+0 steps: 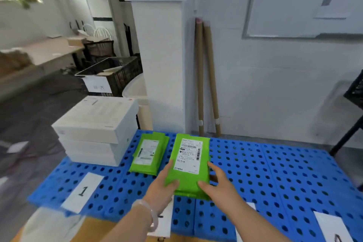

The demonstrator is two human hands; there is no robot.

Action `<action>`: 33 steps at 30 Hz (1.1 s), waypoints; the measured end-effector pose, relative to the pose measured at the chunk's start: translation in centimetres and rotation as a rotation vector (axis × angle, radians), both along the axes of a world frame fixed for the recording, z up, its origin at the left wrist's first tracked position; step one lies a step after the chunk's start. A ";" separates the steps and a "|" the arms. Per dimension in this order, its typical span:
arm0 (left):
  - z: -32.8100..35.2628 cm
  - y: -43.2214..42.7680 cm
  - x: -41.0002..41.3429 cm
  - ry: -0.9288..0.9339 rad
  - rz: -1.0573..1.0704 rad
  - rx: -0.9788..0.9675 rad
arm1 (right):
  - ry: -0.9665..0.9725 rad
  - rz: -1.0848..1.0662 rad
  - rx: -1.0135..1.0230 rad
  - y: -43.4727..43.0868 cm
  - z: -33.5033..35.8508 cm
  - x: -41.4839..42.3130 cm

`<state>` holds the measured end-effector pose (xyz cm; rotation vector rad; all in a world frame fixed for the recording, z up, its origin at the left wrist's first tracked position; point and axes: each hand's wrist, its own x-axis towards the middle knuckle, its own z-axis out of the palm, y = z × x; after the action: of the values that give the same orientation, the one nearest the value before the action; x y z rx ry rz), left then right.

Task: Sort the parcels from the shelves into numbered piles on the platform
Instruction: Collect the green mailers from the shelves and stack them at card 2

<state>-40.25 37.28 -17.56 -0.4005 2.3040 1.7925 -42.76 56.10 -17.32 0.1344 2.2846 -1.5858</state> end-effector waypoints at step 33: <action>-1.5 -1.8 -11.9 0.283 -0.647 -0.955 | 0.174 0.087 0.707 -2.2 0.1 -3.2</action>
<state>-52.15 35.49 -19.04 0.4789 2.8705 0.4140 -45.95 53.95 -17.26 0.0708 2.8438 -0.7092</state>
